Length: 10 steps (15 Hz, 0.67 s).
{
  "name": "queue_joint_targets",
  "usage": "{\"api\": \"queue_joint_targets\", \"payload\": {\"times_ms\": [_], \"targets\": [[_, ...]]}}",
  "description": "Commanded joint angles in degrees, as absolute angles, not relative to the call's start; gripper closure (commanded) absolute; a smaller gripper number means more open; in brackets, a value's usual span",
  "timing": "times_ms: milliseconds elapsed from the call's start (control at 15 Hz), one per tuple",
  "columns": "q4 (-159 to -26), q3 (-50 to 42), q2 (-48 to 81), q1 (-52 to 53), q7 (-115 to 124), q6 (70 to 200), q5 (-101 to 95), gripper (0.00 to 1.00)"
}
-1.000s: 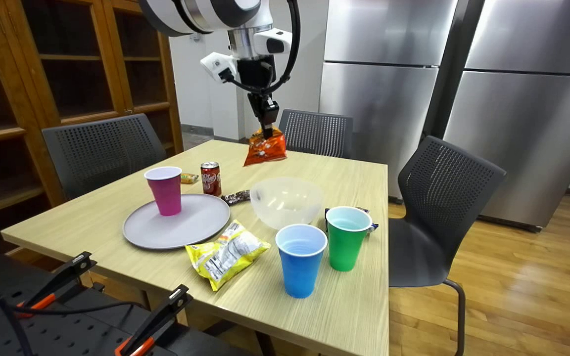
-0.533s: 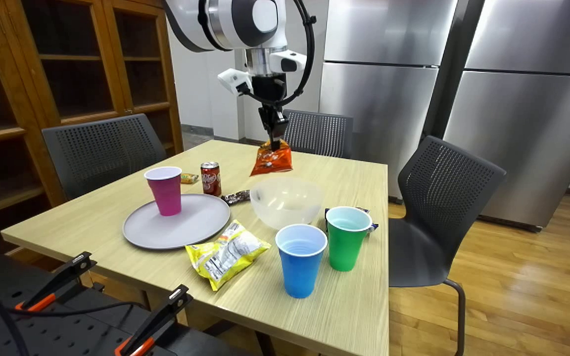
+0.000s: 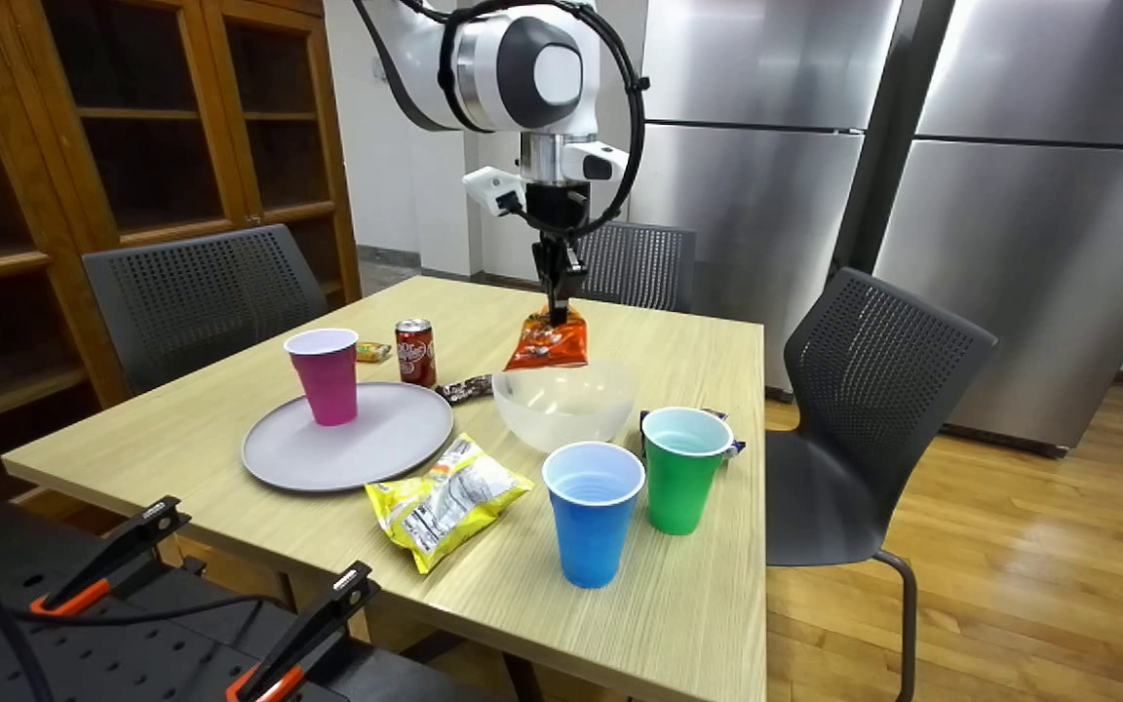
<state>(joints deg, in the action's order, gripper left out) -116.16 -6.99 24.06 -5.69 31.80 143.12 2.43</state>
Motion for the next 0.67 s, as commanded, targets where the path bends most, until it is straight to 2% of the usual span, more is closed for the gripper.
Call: {"api": "queue_joint_targets", "payload": {"times_ms": [0, 600], "targets": [[-110.46, -8.03, 28.11, -5.42, 29.68, 138.33, 4.88, 1.00], [-104.08, -8.98, 34.37, -5.62, 30.04, 133.20, 5.96, 1.00]]}}
